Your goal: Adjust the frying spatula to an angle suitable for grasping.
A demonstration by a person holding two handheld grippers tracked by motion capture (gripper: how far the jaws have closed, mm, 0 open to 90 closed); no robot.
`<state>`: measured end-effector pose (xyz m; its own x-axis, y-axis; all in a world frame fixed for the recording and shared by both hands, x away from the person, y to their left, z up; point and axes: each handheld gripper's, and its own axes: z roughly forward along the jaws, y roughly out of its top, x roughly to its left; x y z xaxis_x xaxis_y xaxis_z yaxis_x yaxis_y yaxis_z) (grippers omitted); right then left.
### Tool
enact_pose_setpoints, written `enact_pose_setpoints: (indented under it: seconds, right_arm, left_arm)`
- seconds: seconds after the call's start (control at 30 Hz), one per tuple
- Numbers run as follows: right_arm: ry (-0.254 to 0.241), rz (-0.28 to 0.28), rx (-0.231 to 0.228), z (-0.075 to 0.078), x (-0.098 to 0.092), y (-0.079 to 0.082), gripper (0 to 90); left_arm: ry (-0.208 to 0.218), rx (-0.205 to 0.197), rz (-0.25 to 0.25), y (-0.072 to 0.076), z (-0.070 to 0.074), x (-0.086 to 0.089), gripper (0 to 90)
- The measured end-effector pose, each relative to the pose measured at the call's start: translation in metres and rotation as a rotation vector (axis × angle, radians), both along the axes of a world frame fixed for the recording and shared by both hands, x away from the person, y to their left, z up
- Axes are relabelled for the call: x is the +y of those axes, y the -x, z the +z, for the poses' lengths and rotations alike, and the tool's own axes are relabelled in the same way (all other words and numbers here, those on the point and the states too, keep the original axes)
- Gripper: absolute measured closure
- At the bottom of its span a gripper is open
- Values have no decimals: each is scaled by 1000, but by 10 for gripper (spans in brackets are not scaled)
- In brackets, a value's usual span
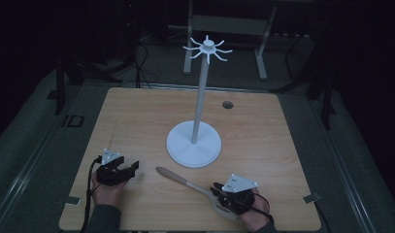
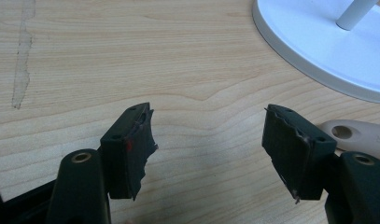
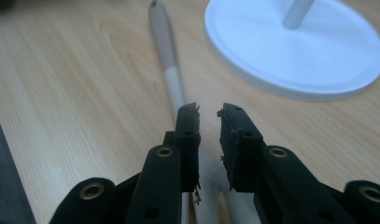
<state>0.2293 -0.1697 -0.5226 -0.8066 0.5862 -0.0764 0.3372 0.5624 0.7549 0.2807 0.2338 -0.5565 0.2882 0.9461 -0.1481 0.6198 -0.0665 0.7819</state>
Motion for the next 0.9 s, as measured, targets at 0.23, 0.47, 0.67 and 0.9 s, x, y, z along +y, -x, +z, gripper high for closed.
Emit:
enact_pose_setpoints:
  seconds: [0.23,0.47,0.67,0.9]
  right_arm:
    - [36,-9,28,-7,-12,8,803]
    - [58,-9,50,-11,-17,16,839]
    - [76,0,66,-15,-15,20,841]
    - [84,29,76,-15,-11,30,841]
  left_arm:
    - [0,1,-2,-1,-1,-1,336]
    - [0,0,0,0,-1,-1,336]
    - [2,1,1,0,0,-1,335]
    - [2,2,0,-1,-1,-1,336]
